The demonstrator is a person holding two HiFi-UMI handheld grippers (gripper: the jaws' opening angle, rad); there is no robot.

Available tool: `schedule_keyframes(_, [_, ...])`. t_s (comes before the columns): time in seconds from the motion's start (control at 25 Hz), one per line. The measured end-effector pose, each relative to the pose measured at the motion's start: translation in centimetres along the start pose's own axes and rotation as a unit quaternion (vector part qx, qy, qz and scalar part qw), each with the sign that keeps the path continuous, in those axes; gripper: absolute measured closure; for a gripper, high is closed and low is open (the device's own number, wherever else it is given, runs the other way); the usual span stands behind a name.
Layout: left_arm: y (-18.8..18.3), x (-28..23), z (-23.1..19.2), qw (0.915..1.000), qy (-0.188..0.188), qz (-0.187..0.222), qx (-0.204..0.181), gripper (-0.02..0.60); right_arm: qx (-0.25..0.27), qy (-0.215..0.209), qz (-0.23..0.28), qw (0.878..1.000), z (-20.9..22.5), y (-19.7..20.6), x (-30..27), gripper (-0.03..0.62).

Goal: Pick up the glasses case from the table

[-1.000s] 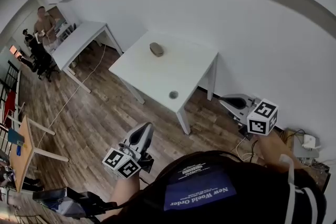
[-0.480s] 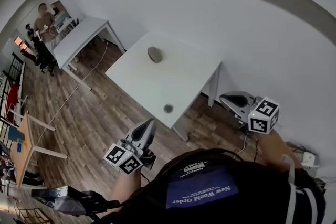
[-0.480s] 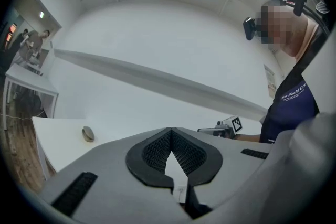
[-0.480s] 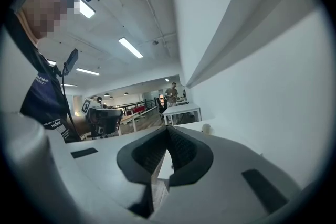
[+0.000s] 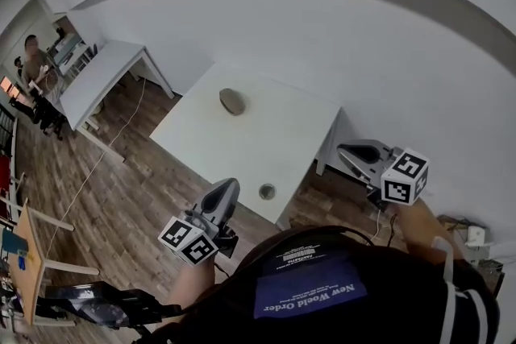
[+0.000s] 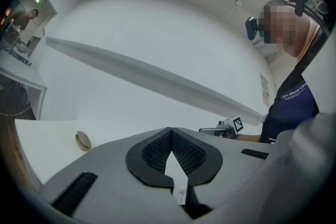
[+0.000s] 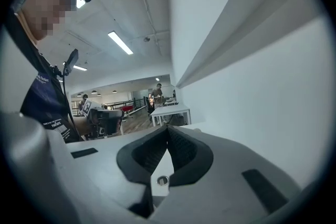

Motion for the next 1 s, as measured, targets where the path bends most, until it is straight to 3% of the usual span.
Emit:
schedule_keyframes(0.2, [-2.3,0.9,-8.5,0.9996,0.027,-0.003,-0.009,0.584,0.003,0.037,0.008,0.999,0.0,-1.3,-7.2,0.594])
schedule_keyframes(0.48, [-3.7,1.8,-16.3,0.9993,0.036,-0.007,0.008,0.584,-0.001,0.043,-0.012,0.999,-1.0,-2.0,-15.1,0.594])
schedule_keyframes(0.76, [-4.0,0.8,-21.7,0.9997,0.005,-0.007,0.022,0.584,-0.007,0.023,-0.026,0.999,2.6,-2.3,-20.7,0.594])
schedule_keyframes(1.0, [-3.7,-2.8,-22.0,0.9992,-0.025,-0.027,0.016,0.584,-0.015,-0.019,-0.025,0.999,6.4,-1.5,-22.2,0.594])
Point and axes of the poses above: the fingertips, and each gripper's own axes: x backward along the fingers, z to its right, y out of its underside, the point moved 1 cm from there along x, backward along the fingers, and after that the axes turned 6 degrees about -y, right-handed, at the moved point
